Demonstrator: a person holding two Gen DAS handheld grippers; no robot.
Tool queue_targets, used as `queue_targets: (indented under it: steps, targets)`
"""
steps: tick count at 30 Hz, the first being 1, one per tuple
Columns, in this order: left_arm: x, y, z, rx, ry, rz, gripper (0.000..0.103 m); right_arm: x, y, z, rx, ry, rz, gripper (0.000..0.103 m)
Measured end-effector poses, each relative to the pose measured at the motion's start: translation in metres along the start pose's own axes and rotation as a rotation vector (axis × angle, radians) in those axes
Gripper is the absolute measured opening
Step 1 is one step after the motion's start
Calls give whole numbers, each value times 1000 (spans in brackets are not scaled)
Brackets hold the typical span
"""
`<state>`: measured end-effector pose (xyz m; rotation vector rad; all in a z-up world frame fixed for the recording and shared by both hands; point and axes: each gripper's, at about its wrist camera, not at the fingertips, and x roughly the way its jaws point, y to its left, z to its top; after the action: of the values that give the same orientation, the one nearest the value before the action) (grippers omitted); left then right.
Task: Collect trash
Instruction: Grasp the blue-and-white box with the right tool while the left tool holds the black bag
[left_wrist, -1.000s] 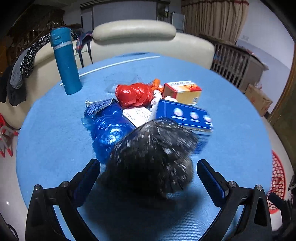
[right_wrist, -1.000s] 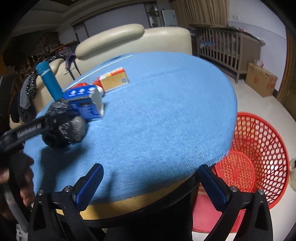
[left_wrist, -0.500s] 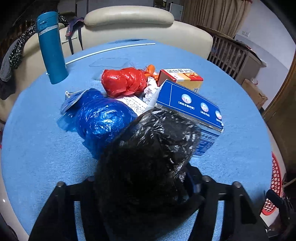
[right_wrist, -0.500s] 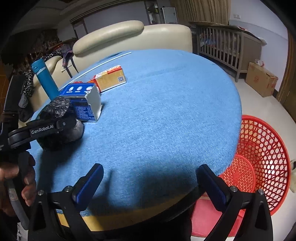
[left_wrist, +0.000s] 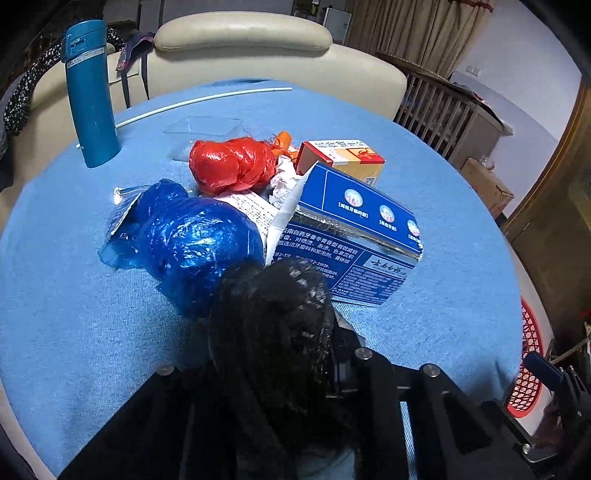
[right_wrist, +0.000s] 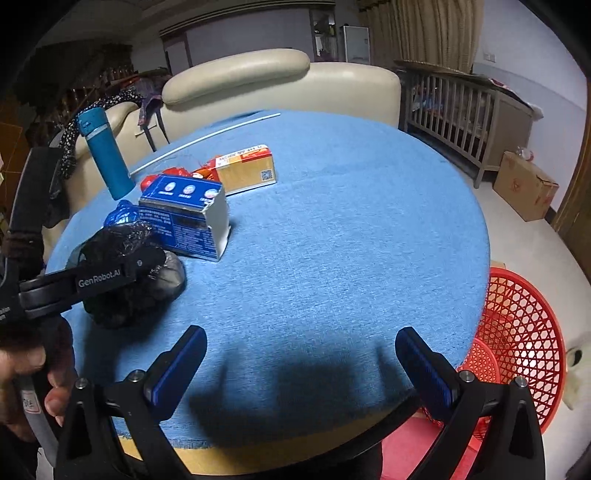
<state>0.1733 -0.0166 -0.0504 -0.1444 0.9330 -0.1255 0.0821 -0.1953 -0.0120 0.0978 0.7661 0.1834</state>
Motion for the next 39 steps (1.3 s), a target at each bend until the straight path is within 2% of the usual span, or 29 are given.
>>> queue_targets:
  steps: [8,14,25,32,39]
  targets:
    - [-33,24,-10,-57,-54,-32,21,1,10,12,-32,-8,2,103]
    - [-48,41,-4,-74,-82,31,20,10,22,41,-46,-29,29,103]
    - [-50,65,-4,-109,-54,117,20,46,63,93,-190,-25,62,103]
    - [-48,67,-4,-111,-46,132,20,46,62,90,-169,-11,83,103]
    - [-49,70,-8,-117,-48,134,20,52,67,91,-231,-6,79,103]
